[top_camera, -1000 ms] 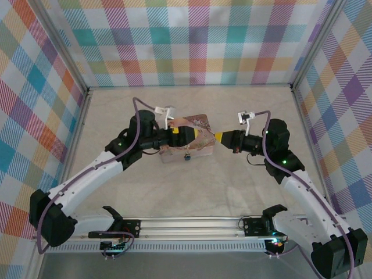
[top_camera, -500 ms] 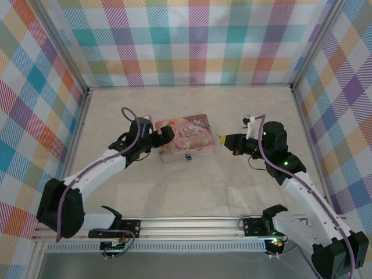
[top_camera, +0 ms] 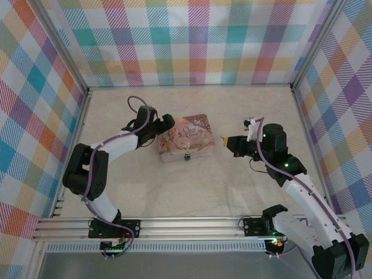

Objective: Unlock a padlock with a key

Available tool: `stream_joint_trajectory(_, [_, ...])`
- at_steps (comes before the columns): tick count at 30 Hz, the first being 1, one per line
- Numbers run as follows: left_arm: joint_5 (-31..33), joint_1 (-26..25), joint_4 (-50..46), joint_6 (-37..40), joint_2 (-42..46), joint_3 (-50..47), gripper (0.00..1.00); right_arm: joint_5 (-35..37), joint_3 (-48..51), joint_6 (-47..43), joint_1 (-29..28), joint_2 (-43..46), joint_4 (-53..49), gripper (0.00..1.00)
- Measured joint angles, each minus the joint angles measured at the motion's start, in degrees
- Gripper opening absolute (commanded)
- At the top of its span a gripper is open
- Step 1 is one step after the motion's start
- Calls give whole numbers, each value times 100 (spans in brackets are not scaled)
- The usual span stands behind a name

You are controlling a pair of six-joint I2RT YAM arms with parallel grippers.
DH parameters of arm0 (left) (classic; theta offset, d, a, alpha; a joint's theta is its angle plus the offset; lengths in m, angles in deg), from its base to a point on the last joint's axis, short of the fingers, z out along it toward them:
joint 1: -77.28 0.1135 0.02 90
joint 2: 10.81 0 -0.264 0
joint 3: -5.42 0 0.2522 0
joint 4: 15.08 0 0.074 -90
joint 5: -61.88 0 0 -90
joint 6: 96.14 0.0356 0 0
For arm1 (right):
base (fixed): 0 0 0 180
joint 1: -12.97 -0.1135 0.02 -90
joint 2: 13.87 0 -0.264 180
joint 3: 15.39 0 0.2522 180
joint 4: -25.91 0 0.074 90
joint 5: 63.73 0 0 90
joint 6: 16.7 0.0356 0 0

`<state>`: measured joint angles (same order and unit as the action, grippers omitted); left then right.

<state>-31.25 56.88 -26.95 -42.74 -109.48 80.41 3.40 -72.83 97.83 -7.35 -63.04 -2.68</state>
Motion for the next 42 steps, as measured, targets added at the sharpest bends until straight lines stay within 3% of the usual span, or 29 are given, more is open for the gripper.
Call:
stream_joint_trajectory(13, [-1781, -87, 286, 415, -1423, 1561, 92, 127, 105, -33, 0, -61, -83, 0])
stream_joint_trajectory(17, [-1910, -151, 358, 466, -1379, 1429, 99, 212, 87, -116, -2, -352, -98, 0])
stream_joint_trajectory(22, [-1773, -168, 404, 492, -715, 673, 100, 431, -192, -223, 0, -881, -166, 0])
stream_joint_trajectory(30, [-1370, -323, 468, 490, 1226, -560, 100, 944, -1045, -387, 157, -1888, -149, 0])
stream_joint_trajectory(35, [-1043, -911, 540, 487, 1937, -1272, 100, 1311, -1578, -407, 378, -2594, -92, 0])
stream_joint_trajectory(42, [-122, -1989, 1631, 422, 2240, -2782, 100, 1792, -2310, -452, 553, -3703, -24, 0])
